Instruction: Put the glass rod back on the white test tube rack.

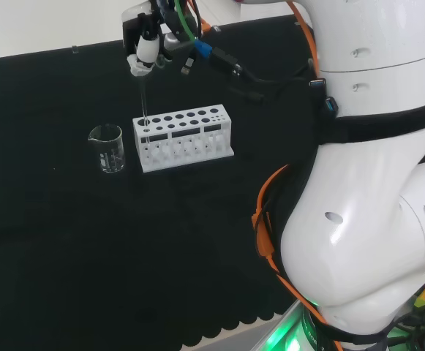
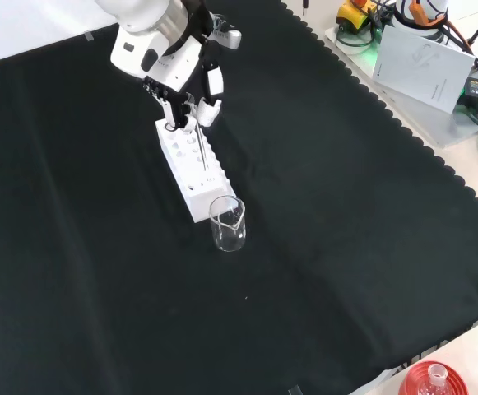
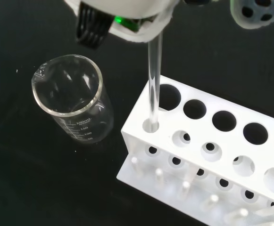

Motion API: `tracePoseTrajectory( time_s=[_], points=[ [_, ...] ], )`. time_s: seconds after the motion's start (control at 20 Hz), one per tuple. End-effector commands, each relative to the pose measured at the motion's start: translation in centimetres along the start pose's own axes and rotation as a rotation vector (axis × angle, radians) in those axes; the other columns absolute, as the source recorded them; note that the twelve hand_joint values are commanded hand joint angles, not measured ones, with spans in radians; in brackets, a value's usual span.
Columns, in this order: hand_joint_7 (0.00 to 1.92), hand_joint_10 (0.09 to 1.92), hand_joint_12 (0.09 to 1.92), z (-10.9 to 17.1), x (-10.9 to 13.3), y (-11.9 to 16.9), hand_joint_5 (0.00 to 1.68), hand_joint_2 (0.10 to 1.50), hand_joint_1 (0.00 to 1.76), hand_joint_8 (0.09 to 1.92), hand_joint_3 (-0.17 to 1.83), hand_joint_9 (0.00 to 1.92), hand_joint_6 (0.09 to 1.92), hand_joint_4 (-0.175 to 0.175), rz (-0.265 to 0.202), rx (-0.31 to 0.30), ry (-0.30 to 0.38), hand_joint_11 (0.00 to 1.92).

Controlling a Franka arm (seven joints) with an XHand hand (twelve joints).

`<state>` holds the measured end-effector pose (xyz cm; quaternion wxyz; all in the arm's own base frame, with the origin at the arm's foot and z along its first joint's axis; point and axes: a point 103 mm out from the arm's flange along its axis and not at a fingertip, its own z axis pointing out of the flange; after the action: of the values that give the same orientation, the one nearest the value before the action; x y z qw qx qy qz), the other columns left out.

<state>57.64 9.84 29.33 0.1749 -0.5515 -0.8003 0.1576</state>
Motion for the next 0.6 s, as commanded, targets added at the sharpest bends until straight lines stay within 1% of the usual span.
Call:
tracePoseTrajectory(
  time_s=[0.05, 0.25, 0.6],
  points=[
    [1.47, 0.09, 0.78, 0.5, -0.5, 0.6, 1.11, 0.74, 1.17, 0.45, 0.64, 1.73, 0.93, -0.175, -0.006, 0.006, 0.003, 1.55],
    [1.47, 0.09, 0.78, 1.4, -1.2, 1.4, 1.11, 0.74, 1.17, 0.46, 0.64, 1.73, 0.93, -0.175, -0.015, 0.013, 0.01, 1.55],
    [1.47, 0.09, 0.78, 1.7, -2.1, 1.6, 1.11, 0.74, 1.17, 0.46, 0.64, 1.73, 0.93, -0.175, -0.023, 0.017, 0.008, 1.55]
  ],
)
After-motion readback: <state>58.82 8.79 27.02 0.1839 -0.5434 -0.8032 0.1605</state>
